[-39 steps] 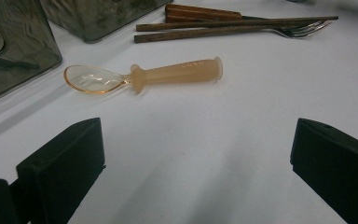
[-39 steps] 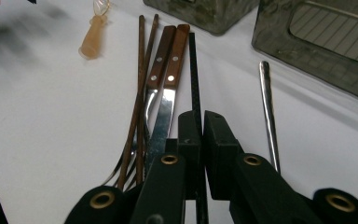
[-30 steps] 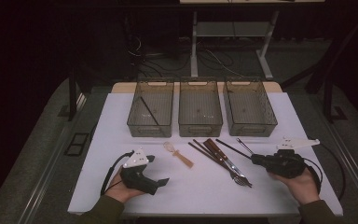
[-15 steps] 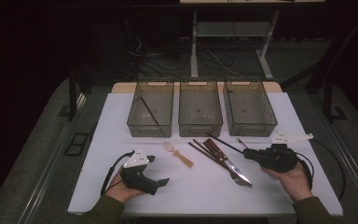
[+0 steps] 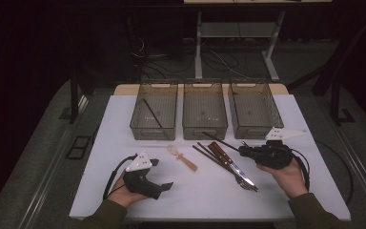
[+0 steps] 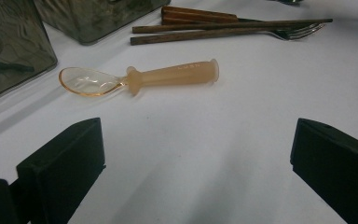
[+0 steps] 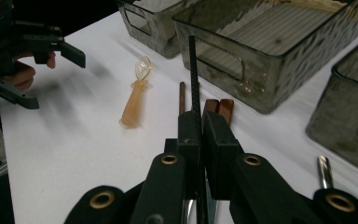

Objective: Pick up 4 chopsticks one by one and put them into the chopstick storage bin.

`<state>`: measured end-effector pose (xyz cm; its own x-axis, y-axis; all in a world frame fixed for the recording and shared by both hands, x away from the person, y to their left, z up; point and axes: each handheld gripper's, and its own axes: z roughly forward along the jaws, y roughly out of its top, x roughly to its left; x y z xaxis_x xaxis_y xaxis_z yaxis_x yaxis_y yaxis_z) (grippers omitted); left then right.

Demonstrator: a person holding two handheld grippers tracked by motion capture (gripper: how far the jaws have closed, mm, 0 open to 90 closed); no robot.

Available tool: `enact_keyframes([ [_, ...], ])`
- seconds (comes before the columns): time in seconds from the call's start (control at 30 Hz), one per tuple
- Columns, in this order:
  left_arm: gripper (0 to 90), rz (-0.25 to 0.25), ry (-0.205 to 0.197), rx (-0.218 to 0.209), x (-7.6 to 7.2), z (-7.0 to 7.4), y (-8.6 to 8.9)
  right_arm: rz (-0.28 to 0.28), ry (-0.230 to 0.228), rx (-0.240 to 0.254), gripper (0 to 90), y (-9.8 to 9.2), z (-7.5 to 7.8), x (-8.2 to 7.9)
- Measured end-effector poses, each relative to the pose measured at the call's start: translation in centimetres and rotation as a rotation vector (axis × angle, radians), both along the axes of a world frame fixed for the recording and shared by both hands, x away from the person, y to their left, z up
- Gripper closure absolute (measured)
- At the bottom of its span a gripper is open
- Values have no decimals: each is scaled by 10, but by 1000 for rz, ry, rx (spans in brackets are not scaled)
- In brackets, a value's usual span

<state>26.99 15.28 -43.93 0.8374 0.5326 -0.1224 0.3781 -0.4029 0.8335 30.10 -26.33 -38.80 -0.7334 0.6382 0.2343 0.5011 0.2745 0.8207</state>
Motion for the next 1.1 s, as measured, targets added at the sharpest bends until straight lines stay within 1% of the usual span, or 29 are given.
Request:
enact_keyframes([
  [0.23, 16, 4, 1, -4, 0, 0, 1, 8, -11, 13, 856, 13, 4, 11],
  [0.5, 16, -1, -4, -2, 0, 0, 1, 18, -9, 17, 856, 29, 7, 23],
  [0.63, 15, 1, -6, -5, 0, 1, 1, 31, -19, 25, 856, 39, 9, 29],
  [0.73, 15, -1, -8, -4, 0, 1, 1, 43, -18, 24, 856, 43, 11, 31],
  [0.9, 15, 3, -4, -8, -1, 1, 1, 38, -27, 17, 856, 52, 13, 37],
  [1.1, 15, 0, -7, -8, -1, 1, 1, 48, -34, 7, 856, 64, 16, 44],
])
